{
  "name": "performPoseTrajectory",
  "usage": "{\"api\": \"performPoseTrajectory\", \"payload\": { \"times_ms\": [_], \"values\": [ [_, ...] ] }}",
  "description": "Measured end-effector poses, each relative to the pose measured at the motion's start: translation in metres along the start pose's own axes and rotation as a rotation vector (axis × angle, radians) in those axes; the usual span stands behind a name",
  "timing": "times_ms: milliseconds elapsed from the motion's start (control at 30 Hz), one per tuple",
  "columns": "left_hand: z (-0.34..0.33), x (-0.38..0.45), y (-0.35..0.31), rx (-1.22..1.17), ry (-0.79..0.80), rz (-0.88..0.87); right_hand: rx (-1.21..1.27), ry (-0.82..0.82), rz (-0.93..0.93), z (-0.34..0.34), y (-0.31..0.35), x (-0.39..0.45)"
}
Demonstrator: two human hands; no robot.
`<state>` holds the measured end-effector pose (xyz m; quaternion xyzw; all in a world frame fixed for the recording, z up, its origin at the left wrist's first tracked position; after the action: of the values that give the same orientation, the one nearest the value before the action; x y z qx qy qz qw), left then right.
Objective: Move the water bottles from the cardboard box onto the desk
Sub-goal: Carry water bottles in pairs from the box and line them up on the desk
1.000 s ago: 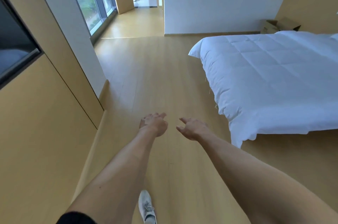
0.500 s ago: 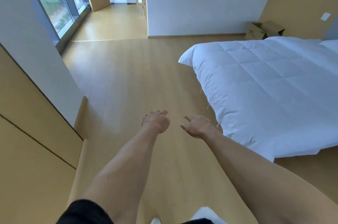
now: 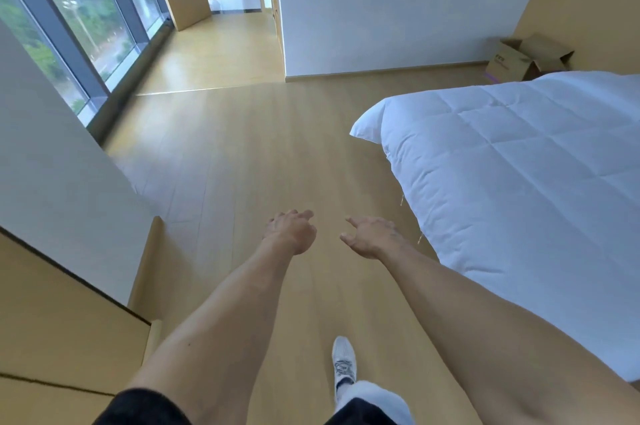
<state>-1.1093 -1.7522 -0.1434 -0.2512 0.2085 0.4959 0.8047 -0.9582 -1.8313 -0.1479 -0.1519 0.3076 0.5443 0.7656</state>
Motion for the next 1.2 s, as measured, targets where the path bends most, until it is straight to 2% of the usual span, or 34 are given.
{"api": "performPoseTrajectory", "payload": {
  "times_ms": [267, 433, 667, 833, 1200],
  "values": [
    [0.125, 0.121, 0.002, -0.013, -0.067, 0.073, -0.004, 0.019, 0.075, 0.12, -0.002, 0.13],
    [0.161, 0.184, -0.006, -0.003, -0.057, 0.059, -0.024, 0.037, 0.087, 0.169, 0.0, 0.192],
    [0.223, 0.283, 0.012, -0.006, -0.045, 0.028, -0.032, 0.041, 0.068, 0.226, 0.007, 0.284],
    [0.286, 0.379, 0.027, 0.002, -0.046, -0.024, -0.015, 0.008, 0.013, 0.293, 0.014, 0.367],
    [0.422, 0.549, 0.064, 0.042, -0.014, -0.113, 0.096, -0.022, -0.035, 0.432, 0.072, 0.514]
  ]
}}
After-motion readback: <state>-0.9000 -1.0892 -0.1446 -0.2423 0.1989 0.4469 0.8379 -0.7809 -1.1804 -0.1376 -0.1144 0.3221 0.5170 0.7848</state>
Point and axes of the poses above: each hand's wrist, its own x-axis towards the middle knuckle, its own z-axis out of the back of the hand, y = z × x, the point moved 7 cm from there along x, towards the middle knuckle, and after that the axes turned 14 degrees about y, right-handed, at the moved point
